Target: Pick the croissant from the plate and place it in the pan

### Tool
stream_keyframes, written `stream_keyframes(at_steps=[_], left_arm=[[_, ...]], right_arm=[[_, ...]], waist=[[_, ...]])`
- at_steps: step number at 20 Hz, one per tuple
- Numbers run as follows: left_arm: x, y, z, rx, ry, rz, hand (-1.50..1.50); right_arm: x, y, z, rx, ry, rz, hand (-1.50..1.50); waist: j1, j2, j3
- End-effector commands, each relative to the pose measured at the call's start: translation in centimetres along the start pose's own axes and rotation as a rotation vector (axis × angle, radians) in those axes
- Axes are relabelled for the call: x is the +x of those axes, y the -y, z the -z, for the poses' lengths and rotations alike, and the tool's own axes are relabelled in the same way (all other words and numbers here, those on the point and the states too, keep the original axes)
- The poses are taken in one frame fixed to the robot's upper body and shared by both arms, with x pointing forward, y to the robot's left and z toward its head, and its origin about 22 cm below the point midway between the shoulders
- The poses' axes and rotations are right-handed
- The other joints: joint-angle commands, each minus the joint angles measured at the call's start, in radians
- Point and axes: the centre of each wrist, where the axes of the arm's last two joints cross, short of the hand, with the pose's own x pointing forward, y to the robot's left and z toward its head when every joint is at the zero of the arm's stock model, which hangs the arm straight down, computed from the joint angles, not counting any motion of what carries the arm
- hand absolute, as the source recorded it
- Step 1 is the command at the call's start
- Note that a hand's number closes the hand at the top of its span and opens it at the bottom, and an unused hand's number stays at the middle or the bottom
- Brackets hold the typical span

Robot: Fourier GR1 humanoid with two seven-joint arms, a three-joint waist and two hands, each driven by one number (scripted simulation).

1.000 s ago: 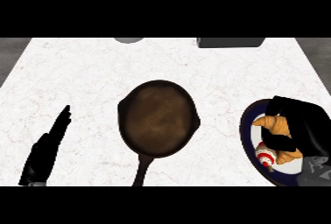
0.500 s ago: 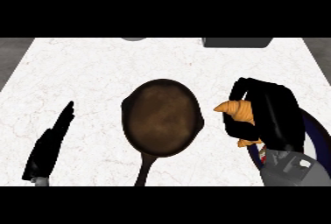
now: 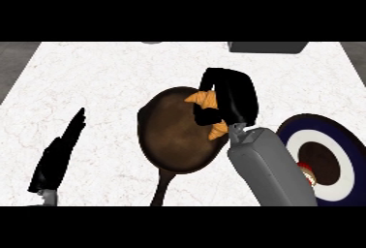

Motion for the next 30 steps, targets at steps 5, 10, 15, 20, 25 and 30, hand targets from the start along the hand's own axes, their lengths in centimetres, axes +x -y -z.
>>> stream_keyframes(at_steps=[5, 10, 15, 20, 25, 30], left_arm=[[0.4, 0.1, -0.5, -0.012, 0.021, -0.004, 0.0], [1.2, 0.8, 0.4, -0.054, 0.036, 0.009, 0.0], [1.0, 2.4, 0.1, -0.068, 0.047, 0.002, 0.0], [2.0, 1.3, 1.2, -0.074, 0.063, 0.027, 0.0], [1.9, 2.4, 0.9, -0.06, 0.03, 0.003, 0.0], [0.3, 0.2, 0.0, -0.031, 0.036, -0.001, 0.0]], right_arm=[[1.1, -5.9, 4.3, 0.115, -0.065, -0.039, 1.5], [-1.0, -9.3, 4.4, 0.268, -0.035, -0.152, 1.5], [-2.3, -8.6, 4.8, 0.381, -0.296, 0.241, -1.5], [-2.8, -9.2, 4.4, 0.257, -0.257, 0.459, -1.5], [-2.3, -8.3, 5.4, 0.033, -0.193, 0.571, -1.5], [-3.7, -8.4, 5.6, -0.164, -0.271, 0.666, -1.5]], waist=[[0.027, 0.005, 0.0], [0.055, 0.015, 0.001], [0.083, 0.019, 0.002], [0.1, 0.025, 0.003], [0.07, 0.018, 0.003], [0.047, 0.011, 0.002]])
